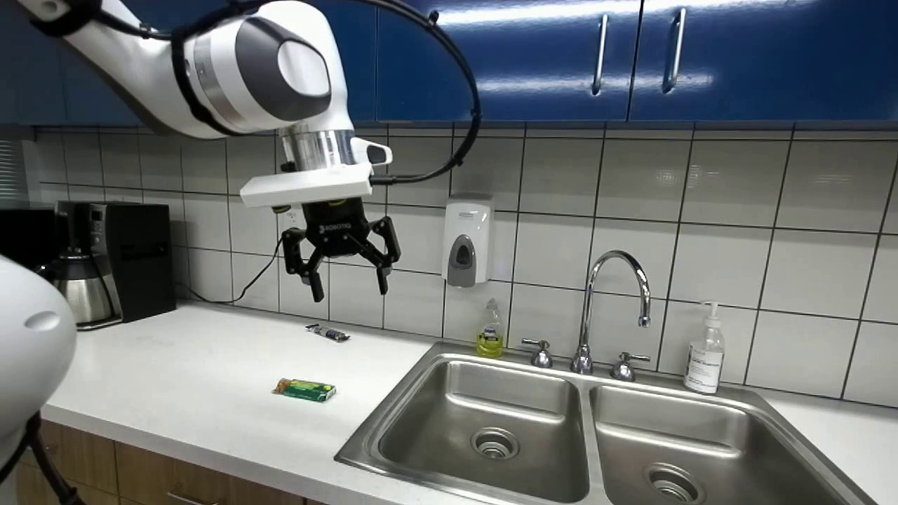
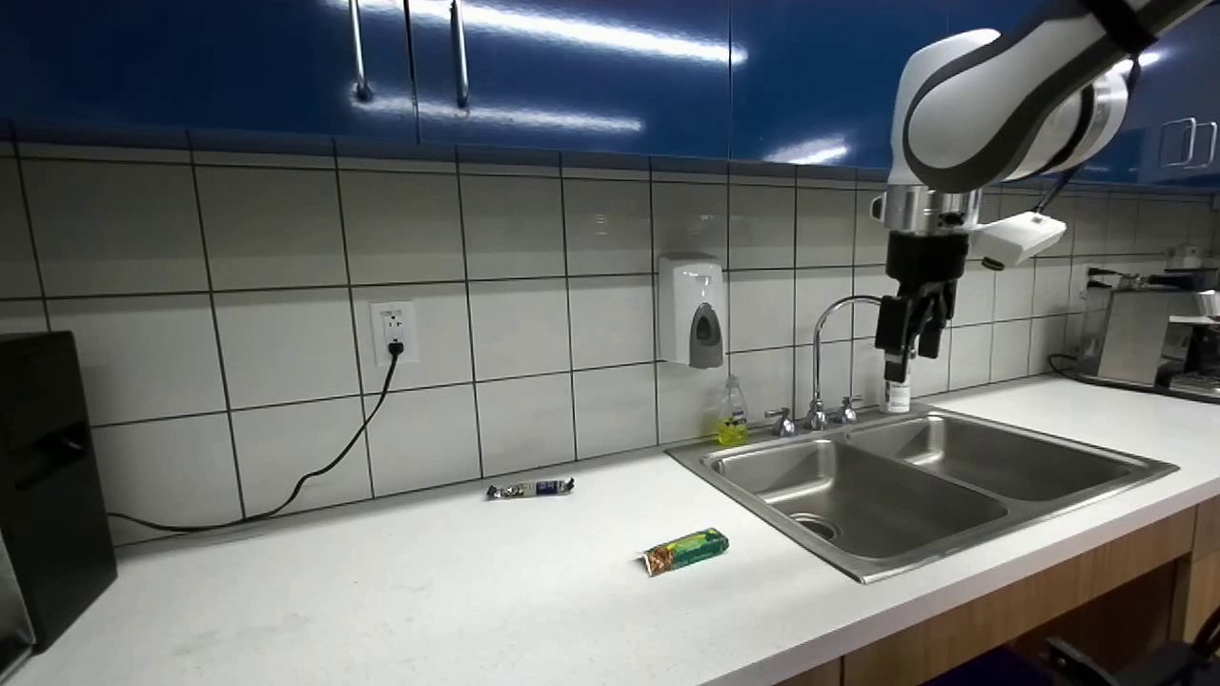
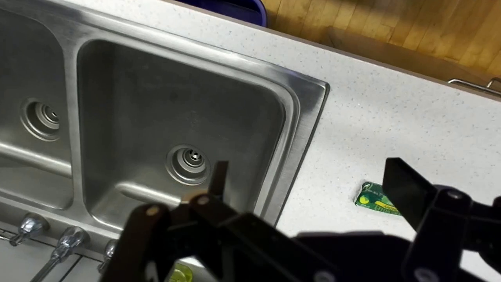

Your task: Put the green packet inside the left sink

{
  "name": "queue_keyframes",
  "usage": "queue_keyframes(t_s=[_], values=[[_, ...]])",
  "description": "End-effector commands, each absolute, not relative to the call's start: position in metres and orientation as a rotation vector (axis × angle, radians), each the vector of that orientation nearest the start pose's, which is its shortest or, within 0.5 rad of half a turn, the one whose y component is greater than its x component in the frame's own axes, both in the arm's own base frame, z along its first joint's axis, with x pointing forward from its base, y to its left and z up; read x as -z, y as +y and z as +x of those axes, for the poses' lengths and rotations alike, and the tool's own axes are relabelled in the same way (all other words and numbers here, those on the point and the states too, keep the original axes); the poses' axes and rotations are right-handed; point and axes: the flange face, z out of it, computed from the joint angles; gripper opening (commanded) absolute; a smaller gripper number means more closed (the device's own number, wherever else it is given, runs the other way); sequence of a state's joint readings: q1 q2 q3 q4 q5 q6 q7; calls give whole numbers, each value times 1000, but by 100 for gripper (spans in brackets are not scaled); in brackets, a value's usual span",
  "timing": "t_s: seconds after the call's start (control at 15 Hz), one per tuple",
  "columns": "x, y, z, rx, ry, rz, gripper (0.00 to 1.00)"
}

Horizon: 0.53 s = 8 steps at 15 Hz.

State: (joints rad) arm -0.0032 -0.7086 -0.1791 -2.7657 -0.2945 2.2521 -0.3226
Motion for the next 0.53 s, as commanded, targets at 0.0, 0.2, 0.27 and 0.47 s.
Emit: queue_keyframes(t_s=[0.0, 0.2, 0.27, 0.47], values=[[-396, -31, 360, 278, -572, -3257, 100], [-366, -3, 371, 274, -574, -3252, 100], [-357, 5, 375, 275, -563, -3249, 100], [-334, 28, 389, 276, -505, -3237, 100]])
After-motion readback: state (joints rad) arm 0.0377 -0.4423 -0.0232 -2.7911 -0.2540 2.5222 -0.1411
